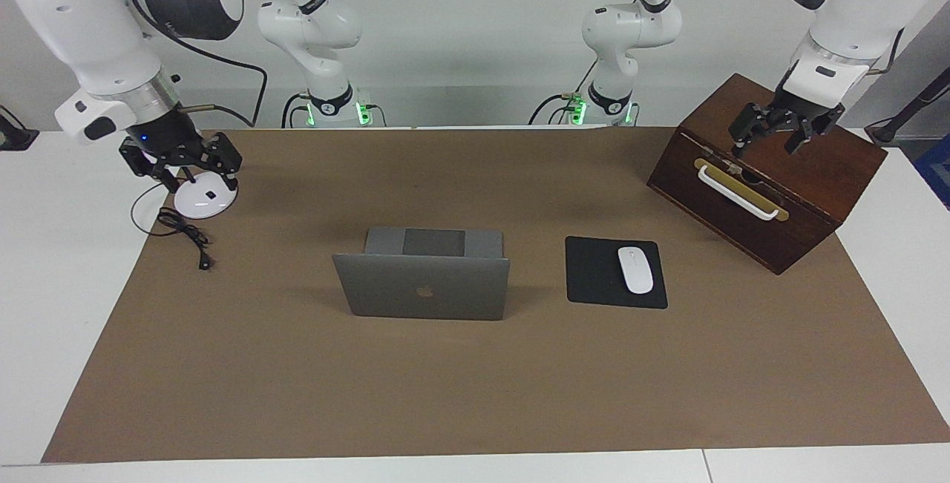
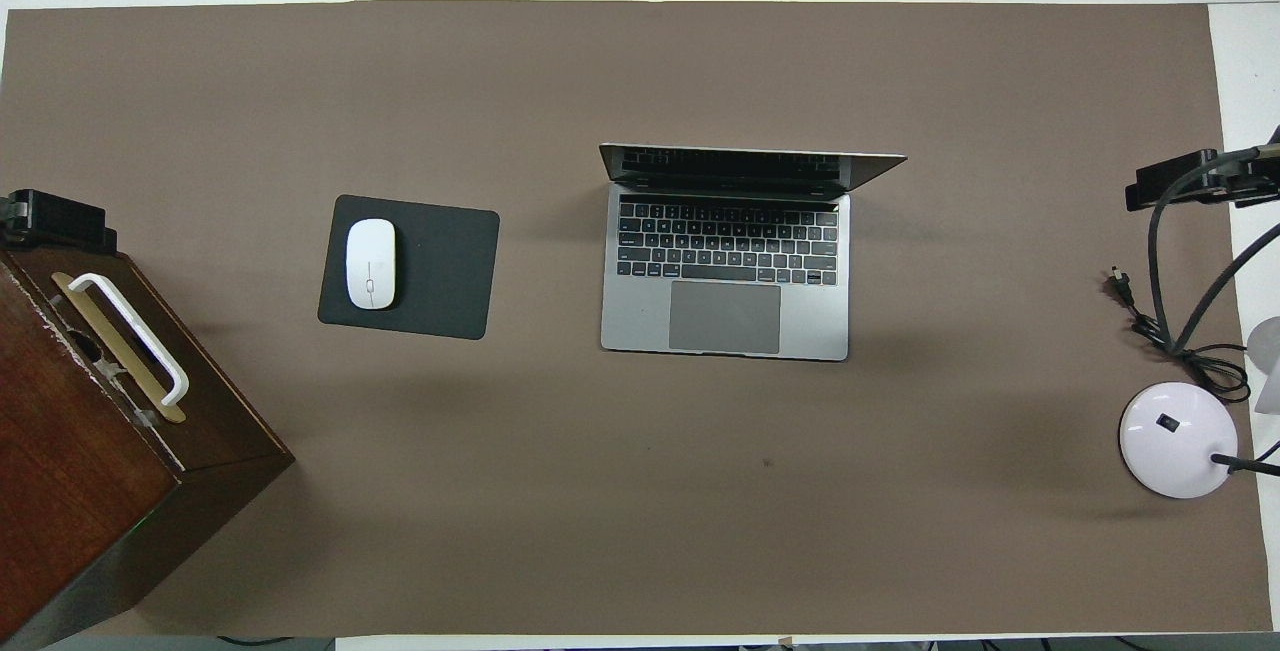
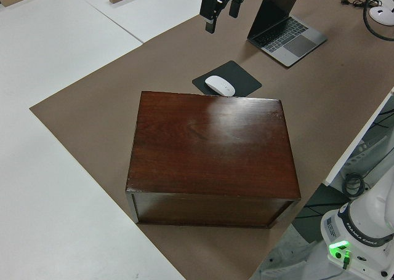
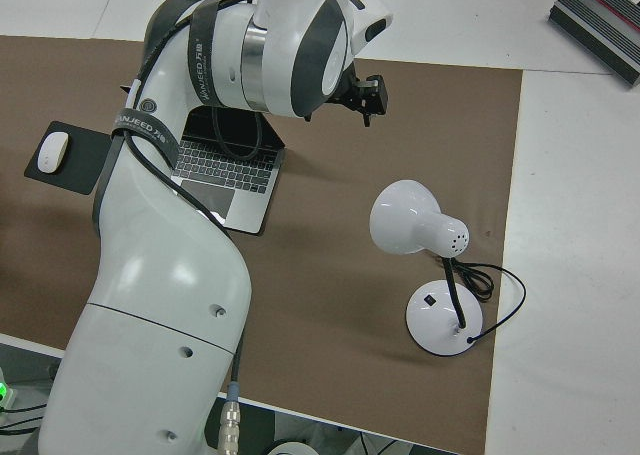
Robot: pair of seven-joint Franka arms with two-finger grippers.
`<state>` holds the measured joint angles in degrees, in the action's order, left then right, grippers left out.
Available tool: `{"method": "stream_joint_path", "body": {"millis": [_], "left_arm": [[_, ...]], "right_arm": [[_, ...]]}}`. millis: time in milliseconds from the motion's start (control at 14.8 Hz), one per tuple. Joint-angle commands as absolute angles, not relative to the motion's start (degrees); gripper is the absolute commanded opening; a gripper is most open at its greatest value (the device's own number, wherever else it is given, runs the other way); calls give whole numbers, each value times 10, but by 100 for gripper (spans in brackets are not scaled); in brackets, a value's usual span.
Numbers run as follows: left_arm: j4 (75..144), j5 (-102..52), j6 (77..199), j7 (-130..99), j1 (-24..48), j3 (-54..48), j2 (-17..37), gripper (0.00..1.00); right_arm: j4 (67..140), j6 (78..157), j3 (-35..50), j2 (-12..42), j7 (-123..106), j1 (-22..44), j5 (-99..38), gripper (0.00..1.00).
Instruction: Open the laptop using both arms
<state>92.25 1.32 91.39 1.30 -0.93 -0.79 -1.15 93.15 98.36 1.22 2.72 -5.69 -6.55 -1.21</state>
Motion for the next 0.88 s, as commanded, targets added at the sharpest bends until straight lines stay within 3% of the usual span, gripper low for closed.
{"method": "stream_joint_path", "body": {"millis": [0, 810], "left_arm": [[925, 6, 906, 9, -4, -5, -12, 100], [918, -8, 917, 8, -4, -4, -6, 100]], "right_arm": [[938, 976, 15, 20, -67, -70, -20, 100], [939, 973, 14, 19, -68, -72, -18, 100]]}}
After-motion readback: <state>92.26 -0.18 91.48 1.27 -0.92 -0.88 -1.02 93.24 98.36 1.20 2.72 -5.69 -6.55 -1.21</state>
